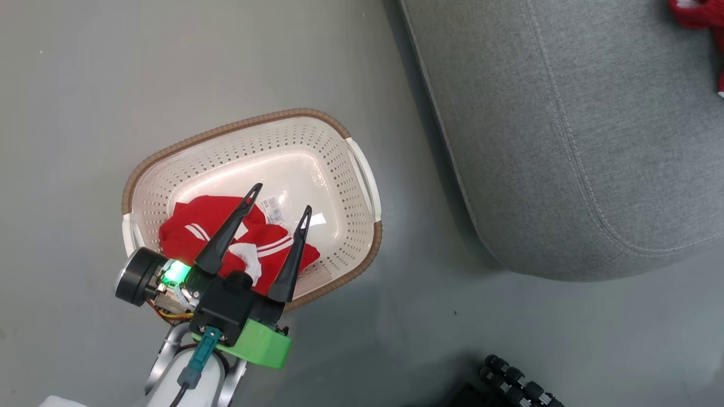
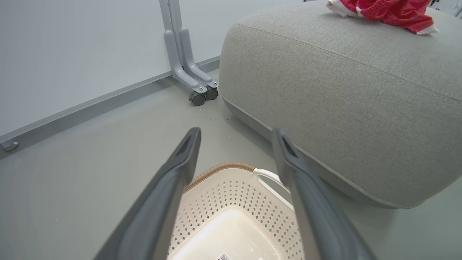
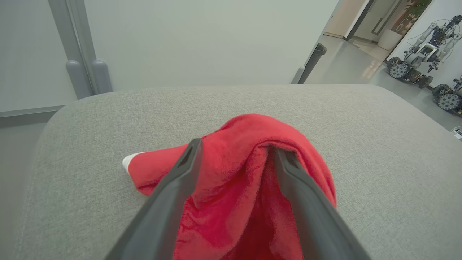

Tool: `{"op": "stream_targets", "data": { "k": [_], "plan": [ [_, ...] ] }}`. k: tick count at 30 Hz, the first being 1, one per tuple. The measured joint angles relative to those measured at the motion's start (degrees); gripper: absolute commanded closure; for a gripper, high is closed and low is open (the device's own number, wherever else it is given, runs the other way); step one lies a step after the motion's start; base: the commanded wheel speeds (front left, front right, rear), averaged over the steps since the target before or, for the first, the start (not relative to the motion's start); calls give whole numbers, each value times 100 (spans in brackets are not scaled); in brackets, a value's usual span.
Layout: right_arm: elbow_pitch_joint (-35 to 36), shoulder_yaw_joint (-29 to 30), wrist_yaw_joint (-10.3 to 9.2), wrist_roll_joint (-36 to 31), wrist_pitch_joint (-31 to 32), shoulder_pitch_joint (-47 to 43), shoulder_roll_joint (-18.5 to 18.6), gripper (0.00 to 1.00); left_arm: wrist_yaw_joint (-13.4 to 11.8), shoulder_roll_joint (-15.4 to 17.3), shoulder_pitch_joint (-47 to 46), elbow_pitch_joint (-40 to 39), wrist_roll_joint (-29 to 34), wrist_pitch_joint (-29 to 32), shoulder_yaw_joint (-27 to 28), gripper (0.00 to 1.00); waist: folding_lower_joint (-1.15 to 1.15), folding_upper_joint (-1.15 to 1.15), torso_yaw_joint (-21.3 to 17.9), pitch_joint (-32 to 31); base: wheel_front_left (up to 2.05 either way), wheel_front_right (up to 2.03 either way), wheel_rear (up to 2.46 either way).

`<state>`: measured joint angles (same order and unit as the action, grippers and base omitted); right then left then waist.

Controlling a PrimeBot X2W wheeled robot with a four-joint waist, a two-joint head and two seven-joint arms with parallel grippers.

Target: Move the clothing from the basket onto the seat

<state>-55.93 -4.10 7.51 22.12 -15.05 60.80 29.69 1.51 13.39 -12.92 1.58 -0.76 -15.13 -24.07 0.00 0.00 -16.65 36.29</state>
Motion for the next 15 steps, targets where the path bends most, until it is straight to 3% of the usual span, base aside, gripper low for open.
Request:
{"op": "stream_targets", "data": {
  "k": [15],
  "plan": [
    [-21,-909,0,220,0,-277,257,0,20,-450,-37,194,-143,-1,-162,0,0,0,-175,-803,0,0,0]
  ]
}}
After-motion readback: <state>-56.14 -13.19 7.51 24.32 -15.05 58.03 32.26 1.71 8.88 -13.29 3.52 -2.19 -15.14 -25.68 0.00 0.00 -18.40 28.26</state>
